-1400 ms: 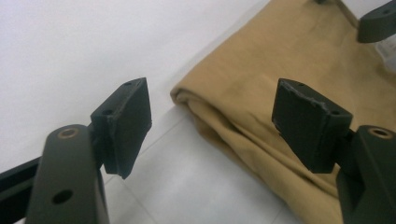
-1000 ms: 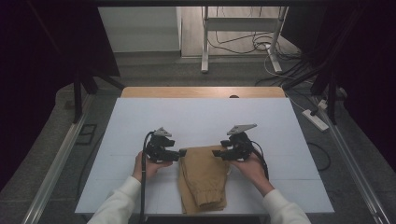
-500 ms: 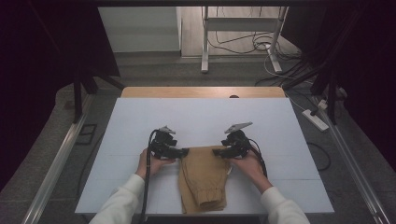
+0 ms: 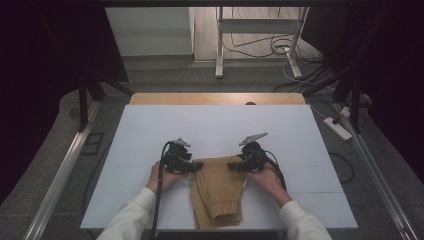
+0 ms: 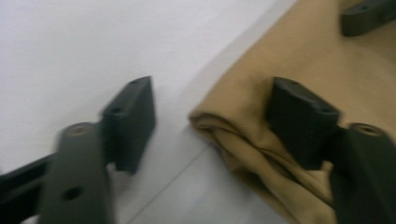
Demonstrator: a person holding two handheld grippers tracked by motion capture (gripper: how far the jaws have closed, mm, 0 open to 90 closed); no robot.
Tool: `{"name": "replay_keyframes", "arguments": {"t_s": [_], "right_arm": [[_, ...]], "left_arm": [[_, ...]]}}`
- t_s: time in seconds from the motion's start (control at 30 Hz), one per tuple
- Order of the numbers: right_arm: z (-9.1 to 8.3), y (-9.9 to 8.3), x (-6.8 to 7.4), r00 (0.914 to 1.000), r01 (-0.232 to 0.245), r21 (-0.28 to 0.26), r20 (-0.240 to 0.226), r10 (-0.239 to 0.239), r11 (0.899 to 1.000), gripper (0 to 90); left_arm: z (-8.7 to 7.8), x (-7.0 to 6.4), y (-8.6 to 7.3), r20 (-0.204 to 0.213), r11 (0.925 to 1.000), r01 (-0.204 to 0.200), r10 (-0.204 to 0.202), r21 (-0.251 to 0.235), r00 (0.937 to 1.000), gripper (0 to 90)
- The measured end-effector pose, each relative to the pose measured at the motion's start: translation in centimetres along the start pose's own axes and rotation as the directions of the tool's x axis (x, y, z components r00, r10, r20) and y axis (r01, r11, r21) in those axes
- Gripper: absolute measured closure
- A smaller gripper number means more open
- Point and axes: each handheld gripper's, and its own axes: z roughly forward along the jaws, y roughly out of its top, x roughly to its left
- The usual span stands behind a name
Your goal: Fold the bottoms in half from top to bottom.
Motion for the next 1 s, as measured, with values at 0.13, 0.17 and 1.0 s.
{"name": "replay_keyframes", "arguments": {"t_s": [0.13,0.17,1.0], "right_arm": [[-0.2,0.0,0.3,0.9998,0.021,0.013,-0.006,-0.02,1.0,64.9],[-0.2,0.1,0.4,0.9997,0.025,0.013,-0.007,-0.025,1.0,68.1],[-2.1,2.9,-1.3,0.9919,0.082,-0.125,0.107,-0.069,0.989,75.8]], "left_arm": [[0.1,-0.4,-0.1,0.027,0.9999,-0.015,0.015,0.003,0.9995,54.0],[0.1,-0.5,-0.1,0.031,0.9998,-0.018,0.018,0.006,0.9994,57.1],[-0.4,0.9,4.7,-0.013,0.9933,-0.063,0.062,-0.097,0.998,72.1]]}}
